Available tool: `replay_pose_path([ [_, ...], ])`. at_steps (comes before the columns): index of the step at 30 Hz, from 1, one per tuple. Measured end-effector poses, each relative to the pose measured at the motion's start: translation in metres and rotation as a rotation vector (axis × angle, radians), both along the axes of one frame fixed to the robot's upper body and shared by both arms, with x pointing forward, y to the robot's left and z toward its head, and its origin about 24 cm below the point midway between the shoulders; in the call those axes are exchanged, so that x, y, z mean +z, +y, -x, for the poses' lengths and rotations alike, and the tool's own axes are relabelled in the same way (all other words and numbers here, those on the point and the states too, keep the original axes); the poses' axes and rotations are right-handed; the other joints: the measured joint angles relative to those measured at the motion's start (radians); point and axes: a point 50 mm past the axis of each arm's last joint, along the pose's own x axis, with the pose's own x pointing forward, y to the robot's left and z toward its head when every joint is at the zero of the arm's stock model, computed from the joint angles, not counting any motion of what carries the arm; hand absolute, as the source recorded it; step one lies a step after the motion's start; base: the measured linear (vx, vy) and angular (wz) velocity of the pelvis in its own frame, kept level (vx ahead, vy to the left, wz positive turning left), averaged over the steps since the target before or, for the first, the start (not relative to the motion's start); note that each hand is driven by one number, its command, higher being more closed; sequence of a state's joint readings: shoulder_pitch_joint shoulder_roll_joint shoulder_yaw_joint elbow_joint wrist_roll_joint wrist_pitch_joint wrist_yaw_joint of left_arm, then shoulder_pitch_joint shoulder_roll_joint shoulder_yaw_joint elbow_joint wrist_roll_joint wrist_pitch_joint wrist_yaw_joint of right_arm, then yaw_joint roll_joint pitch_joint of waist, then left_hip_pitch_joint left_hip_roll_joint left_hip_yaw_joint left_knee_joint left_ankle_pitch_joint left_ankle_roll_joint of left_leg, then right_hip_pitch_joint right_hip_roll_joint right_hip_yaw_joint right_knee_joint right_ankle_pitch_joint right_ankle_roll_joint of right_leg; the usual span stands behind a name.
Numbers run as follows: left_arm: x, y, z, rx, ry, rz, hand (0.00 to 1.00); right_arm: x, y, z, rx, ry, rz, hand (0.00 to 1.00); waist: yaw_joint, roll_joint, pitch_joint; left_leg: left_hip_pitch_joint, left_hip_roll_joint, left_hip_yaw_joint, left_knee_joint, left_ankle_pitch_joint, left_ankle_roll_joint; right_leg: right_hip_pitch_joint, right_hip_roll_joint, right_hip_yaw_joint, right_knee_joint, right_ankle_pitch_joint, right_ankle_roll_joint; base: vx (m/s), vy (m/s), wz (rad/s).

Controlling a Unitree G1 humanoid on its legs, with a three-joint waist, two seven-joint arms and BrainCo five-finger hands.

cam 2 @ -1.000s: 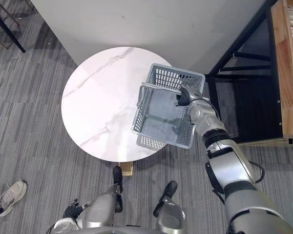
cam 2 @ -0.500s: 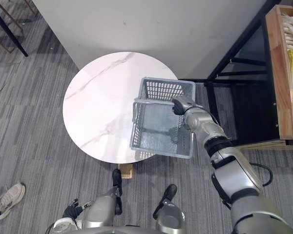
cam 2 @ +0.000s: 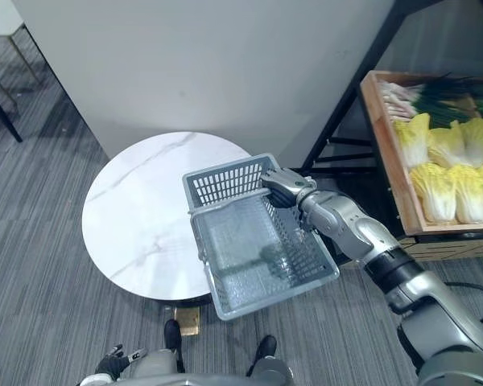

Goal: Pick vegetable in the basket

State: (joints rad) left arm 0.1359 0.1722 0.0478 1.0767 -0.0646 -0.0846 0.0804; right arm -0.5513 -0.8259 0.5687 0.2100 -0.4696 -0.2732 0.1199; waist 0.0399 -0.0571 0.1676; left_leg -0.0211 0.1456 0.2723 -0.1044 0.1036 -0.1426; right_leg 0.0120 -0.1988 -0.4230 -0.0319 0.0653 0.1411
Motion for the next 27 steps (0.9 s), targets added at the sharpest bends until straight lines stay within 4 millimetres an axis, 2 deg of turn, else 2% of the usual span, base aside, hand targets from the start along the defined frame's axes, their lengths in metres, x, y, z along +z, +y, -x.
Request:
replay_pose_path([
  [10, -0.003, -0.002, 0.014, 0.035, 0.028, 0.017, 0.0, -0.056, -0.022, 0.034, -0.059, 0.224, 0.017, 1.0, -0.009, 0.014, -0.042, 0.023, 0.004, 0.034, 0.001, -0.004, -0.002, -0.003, 0.006, 0.056, 0.002, 0.004, 0.002, -0.01, 0.002, -0.11],
  [12, -0.003, -0.004, 0.016, 0.033, 0.034, 0.019, 0.0, -0.063, -0.03, 0.042, -0.089, 0.245, -0.008, 1.0, -0.01, 0.017, -0.042, 0.038, 0.001, 0.047, 0.0, -0.009, 0.003, -0.023, -0.006, 0.077, 0.058, -0.011, -0.005, 0.04, 0.031, -0.17],
  [13, -0.004, -0.004, 0.017, 0.022, 0.038, 0.014, 0.0, -0.066, -0.038, 0.047, -0.125, 0.249, -0.026, 1.0, -0.017, 0.018, -0.042, 0.046, -0.007, 0.056, 0.0, -0.012, 0.006, -0.059, -0.027, 0.096, 0.135, -0.04, -0.003, 0.01, 0.053, -0.23],
  [15, -0.005, -0.005, 0.019, 0.007, 0.053, 0.014, 0.0, -0.064, -0.049, 0.052, -0.178, 0.229, -0.042, 1.0, -0.035, 0.021, -0.041, 0.057, -0.017, 0.079, 0.0, -0.019, 0.01, -0.114, -0.047, 0.154, 0.237, -0.05, -0.001, -0.01, 0.069, -0.31],
  [16, -0.005, -0.004, 0.02, -0.001, 0.065, 0.008, 0.0, -0.063, -0.054, 0.055, -0.199, 0.216, -0.053, 1.0, -0.053, 0.021, -0.04, 0.067, -0.018, 0.096, 0.0, -0.025, 0.011, -0.148, -0.051, 0.21, 0.299, -0.043, 0.007, -0.04, 0.076, -0.43],
  [18, -0.005, -0.003, 0.016, -0.058, 0.075, -0.01, 0.0, -0.061, -0.059, 0.06, -0.241, 0.184, -0.077, 1.0, -0.069, 0.024, -0.04, 0.074, 0.0, 0.144, -0.001, -0.041, 0.02, -0.197, -0.018, 0.312, 0.326, 0.024, 0.006, -0.08, 0.077, -0.73],
  [20, -0.004, -0.004, 0.01, -0.077, 0.064, -0.012, 0.0, -0.062, -0.058, 0.062, -0.254, 0.17, -0.1, 1.0, -0.068, 0.023, -0.041, 0.068, 0.016, 0.178, -0.001, -0.068, 0.01, -0.22, 0.015, 0.324, 0.28, 0.102, -0.015, -0.08, 0.099, -1.02],
  [21, 0.0, 0.009, 0.001, -0.094, 0.049, -0.046, 0.0, -0.066, -0.053, 0.063, -0.268, 0.171, -0.145, 1.0, -0.07, -0.04, -0.036, 0.038, -0.042, 0.195, 0.14, -0.099, 0.04, -0.244, -0.003, 0.27, 0.213, 0.159, -0.085, -0.03, 0.129, -1.14],
  [22, 0.0, 0.007, 0.001, -0.095, 0.052, -0.042, 0.0, -0.063, -0.052, 0.061, -0.264, 0.16, -0.147, 1.0, -0.065, -0.034, -0.038, 0.024, -0.022, 0.211, 0.145, -0.133, 0.085, -0.236, 0.007, 0.254, 0.182, 0.174, -0.108, -0.04, 0.123, -1.54],
  [23, -0.003, 0.004, 0.006, -0.079, 0.074, -0.03, 0.0, -0.062, -0.05, 0.06, -0.262, 0.155, -0.153, 1.0, -0.052, 0.004, -0.032, 0.045, 0.007, 0.303, 0.099, -0.13, 0.145, -0.245, 0.02, 0.139, 0.217, 0.133, -0.242, -0.09, 0.091, -1.16],
  [24, -0.005, -0.003, 0.007, -0.089, 0.076, -0.015, 0.0, -0.064, -0.05, 0.061, -0.261, 0.163, -0.152, 1.0, -0.086, 0.018, -0.03, 0.064, 0.016, 0.346, 0.075, -0.11, 0.156, -0.251, -0.047, -0.032, 0.49, -0.051, -0.27, -0.08, 0.078, -1.1],
  [25, -0.004, -0.003, 0.006, -0.092, 0.073, -0.015, 0.0, -0.065, -0.05, 0.061, -0.267, 0.166, -0.153, 1.0, -0.093, 0.018, -0.03, 0.076, 0.017, 0.36, 0.074, -0.108, 0.156, -0.231, -0.089, -0.093, 0.586, -0.108, -0.262, -0.07, 0.038, -0.94],
  [26, -0.005, -0.001, 0.008, -0.101, 0.082, -0.02, 0.0, -0.068, -0.053, 0.061, -0.282, 0.175, -0.145, 1.0, -0.087, 0.007, -0.035, 0.094, 0.018, 0.413, 0.079, -0.109, 0.156, -0.191, -0.16, -0.169, 0.703, -0.171, -0.262, -0.04, -0.02, -0.98],
  [27, -0.005, -0.002, 0.009, -0.109, 0.085, -0.018, 0.0, -0.069, -0.054, 0.06, -0.286, 0.174, -0.134, 1.0, -0.081, 0.004, -0.037, 0.096, 0.02, 0.442, 0.086, -0.109, 0.155, -0.173, -0.188, -0.197, 0.73, -0.186, -0.262, -0.09, -0.081, -1.41],
])
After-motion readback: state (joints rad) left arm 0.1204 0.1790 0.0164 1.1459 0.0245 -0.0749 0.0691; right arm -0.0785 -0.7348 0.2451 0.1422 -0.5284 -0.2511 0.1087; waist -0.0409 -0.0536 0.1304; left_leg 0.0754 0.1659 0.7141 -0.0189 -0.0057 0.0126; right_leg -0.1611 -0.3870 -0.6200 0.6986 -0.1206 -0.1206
